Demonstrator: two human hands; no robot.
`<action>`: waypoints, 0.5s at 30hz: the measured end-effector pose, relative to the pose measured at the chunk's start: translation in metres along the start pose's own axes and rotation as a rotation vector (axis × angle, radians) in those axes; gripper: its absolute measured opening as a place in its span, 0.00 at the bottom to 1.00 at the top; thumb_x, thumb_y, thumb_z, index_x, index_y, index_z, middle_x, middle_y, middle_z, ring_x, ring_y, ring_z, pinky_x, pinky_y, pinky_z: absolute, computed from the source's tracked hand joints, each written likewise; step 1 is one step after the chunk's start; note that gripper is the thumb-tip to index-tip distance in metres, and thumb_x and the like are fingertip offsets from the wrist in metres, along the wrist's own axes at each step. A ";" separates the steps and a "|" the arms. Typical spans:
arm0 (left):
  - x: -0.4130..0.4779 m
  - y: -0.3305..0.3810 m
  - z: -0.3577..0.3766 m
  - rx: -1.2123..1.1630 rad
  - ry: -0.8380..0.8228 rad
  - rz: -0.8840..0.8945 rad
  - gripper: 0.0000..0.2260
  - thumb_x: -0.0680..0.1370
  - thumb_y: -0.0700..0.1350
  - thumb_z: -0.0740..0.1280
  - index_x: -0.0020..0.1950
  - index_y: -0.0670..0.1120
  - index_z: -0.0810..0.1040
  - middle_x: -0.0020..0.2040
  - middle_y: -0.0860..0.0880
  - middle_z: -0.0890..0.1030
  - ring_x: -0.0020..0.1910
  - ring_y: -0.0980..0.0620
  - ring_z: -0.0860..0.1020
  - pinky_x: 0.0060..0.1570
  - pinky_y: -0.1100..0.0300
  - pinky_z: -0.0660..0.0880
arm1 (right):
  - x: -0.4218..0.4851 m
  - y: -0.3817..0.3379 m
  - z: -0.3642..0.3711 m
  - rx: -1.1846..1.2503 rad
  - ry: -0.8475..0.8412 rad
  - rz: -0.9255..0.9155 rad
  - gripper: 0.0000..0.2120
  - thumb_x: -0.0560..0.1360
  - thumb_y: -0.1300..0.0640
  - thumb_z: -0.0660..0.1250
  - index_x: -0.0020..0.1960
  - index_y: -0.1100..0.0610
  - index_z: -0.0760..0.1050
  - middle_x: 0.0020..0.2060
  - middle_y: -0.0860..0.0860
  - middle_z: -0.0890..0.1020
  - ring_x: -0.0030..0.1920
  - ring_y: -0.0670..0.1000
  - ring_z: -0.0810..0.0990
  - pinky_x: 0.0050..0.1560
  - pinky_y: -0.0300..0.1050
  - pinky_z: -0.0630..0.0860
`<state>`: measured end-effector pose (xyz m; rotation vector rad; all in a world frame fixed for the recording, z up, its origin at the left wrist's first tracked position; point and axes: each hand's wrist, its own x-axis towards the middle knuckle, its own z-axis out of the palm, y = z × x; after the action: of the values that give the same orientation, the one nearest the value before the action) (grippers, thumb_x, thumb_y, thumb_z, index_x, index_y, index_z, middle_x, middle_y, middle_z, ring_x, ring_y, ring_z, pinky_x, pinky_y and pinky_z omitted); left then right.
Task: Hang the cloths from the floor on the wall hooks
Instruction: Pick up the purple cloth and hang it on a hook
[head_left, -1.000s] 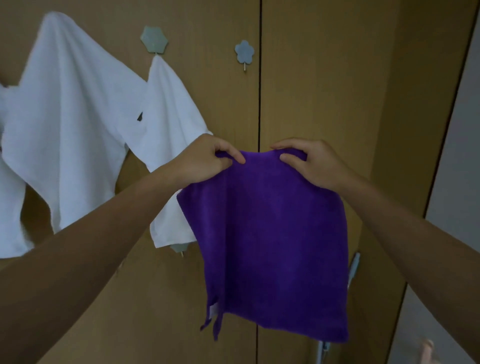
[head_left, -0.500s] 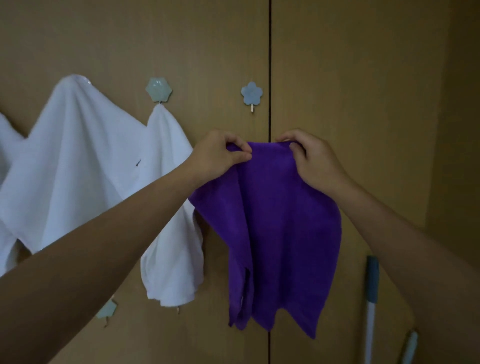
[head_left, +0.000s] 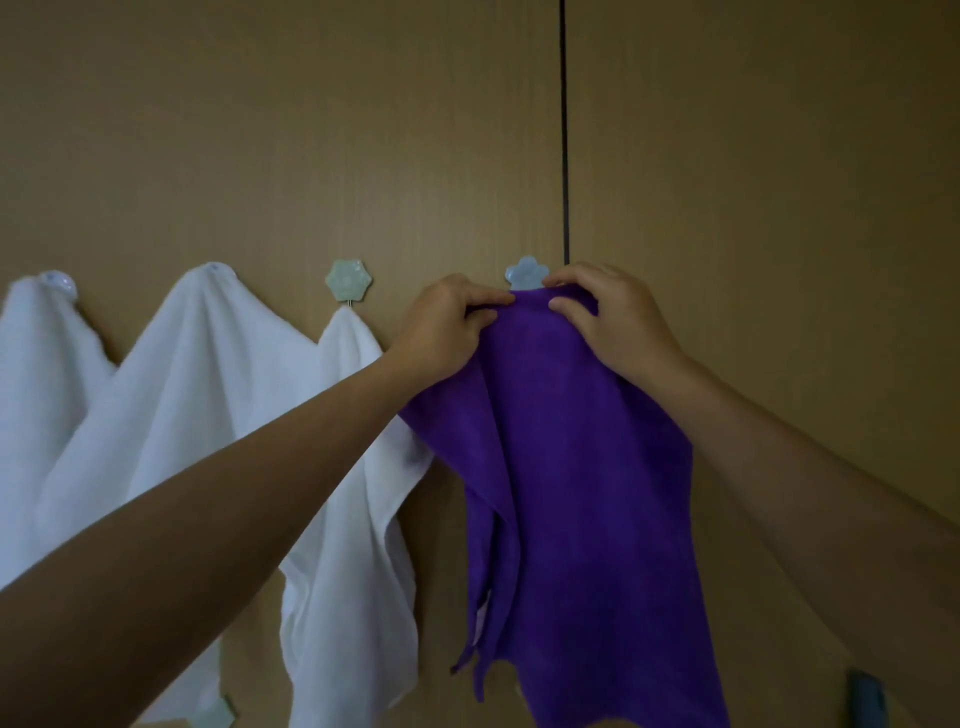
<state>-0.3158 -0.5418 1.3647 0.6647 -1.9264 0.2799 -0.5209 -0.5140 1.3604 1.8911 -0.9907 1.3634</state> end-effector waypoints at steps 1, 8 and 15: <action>0.004 -0.002 0.001 0.032 -0.002 0.007 0.13 0.79 0.39 0.65 0.62 0.48 0.81 0.49 0.50 0.74 0.48 0.53 0.73 0.49 0.68 0.64 | 0.004 0.002 0.002 -0.001 0.006 -0.007 0.10 0.77 0.58 0.68 0.58 0.54 0.79 0.54 0.49 0.81 0.53 0.46 0.77 0.56 0.39 0.72; 0.024 -0.013 0.009 0.157 0.012 0.026 0.14 0.80 0.39 0.62 0.64 0.49 0.79 0.52 0.44 0.76 0.50 0.47 0.75 0.47 0.64 0.66 | 0.026 0.012 0.018 -0.109 0.018 -0.010 0.08 0.78 0.56 0.65 0.56 0.53 0.78 0.49 0.52 0.81 0.48 0.52 0.79 0.49 0.52 0.76; 0.019 -0.021 0.024 0.113 0.084 -0.014 0.15 0.81 0.38 0.61 0.63 0.49 0.80 0.52 0.46 0.76 0.49 0.50 0.75 0.47 0.64 0.66 | 0.018 0.017 0.029 -0.128 0.080 -0.022 0.08 0.78 0.57 0.66 0.55 0.53 0.81 0.45 0.52 0.79 0.43 0.48 0.76 0.41 0.44 0.72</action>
<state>-0.3289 -0.5765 1.3691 0.7298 -1.8346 0.4044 -0.5170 -0.5506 1.3701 1.7353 -0.9902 1.3201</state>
